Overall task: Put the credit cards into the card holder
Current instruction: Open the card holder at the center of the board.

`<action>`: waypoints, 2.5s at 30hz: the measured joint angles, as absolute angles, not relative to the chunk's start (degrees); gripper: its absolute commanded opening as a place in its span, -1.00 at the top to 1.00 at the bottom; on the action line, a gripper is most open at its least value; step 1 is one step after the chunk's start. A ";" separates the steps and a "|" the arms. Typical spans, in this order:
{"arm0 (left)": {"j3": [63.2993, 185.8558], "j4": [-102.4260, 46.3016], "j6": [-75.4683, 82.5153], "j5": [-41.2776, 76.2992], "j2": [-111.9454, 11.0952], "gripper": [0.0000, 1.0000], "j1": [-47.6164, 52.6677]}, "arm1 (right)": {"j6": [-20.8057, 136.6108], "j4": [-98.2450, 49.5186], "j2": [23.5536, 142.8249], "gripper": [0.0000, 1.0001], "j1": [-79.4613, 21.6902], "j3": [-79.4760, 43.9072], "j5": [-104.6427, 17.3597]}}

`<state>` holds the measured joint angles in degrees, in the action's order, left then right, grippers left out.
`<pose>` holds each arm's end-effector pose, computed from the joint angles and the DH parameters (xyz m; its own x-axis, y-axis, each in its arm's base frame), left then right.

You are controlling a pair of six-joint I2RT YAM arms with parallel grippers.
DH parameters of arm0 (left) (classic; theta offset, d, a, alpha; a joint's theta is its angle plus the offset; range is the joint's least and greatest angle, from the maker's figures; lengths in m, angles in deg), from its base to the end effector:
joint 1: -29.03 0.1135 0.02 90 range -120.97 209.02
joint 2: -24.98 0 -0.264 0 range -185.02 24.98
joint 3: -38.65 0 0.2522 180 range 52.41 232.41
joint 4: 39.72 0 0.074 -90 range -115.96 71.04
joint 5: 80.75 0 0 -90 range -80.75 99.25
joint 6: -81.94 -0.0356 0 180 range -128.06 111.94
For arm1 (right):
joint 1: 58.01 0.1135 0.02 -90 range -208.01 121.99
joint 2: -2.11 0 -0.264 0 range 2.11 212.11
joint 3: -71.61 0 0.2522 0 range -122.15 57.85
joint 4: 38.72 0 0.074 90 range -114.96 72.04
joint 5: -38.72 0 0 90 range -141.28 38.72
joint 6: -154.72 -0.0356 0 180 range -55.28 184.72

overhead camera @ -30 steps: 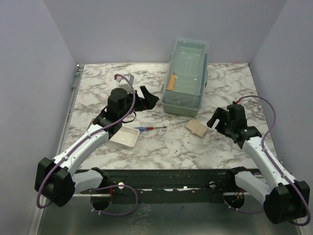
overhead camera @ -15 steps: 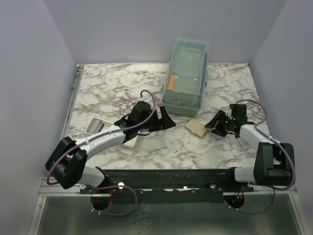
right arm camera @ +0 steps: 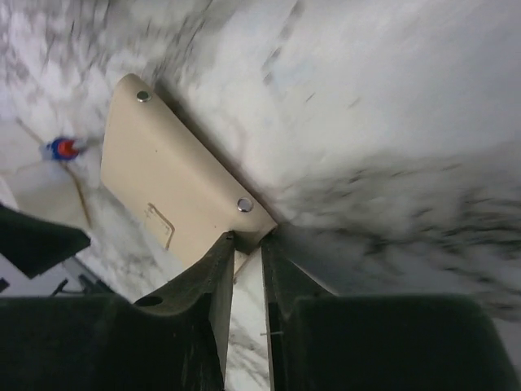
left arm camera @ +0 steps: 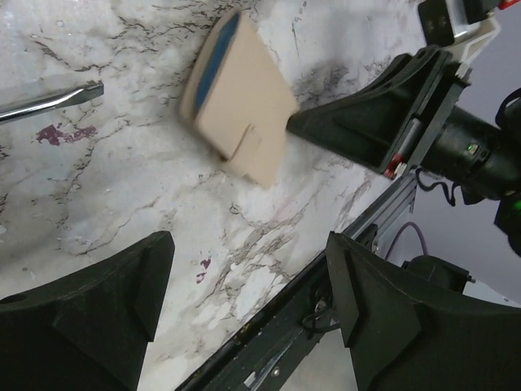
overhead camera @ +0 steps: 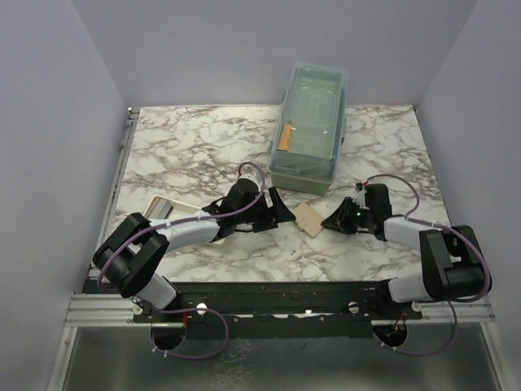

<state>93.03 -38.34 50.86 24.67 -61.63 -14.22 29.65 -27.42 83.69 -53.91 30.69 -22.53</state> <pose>0.2178 -0.2179 0.1826 -0.9120 -0.2756 -0.3039 0.0789 0.6090 -0.7893 0.2357 0.0341 0.1275 -0.8488 0.4442 -0.2867 0.1581 0.7307 0.6641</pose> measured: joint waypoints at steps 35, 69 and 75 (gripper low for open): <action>105.53 -15.96 27.49 17.98 -47.22 -0.82 -8.60 | 32.58 -8.07 92.54 -0.52 -0.52 8.70 -73.81; 89.62 -17.55 40.30 25.57 -50.28 -0.44 -6.33 | 26.24 -32.25 75.56 0.23 -7.10 28.48 -66.94; 89.01 -22.08 43.23 28.82 -55.59 -0.37 -7.12 | 20.88 -32.18 78.38 0.30 -7.12 28.48 -66.48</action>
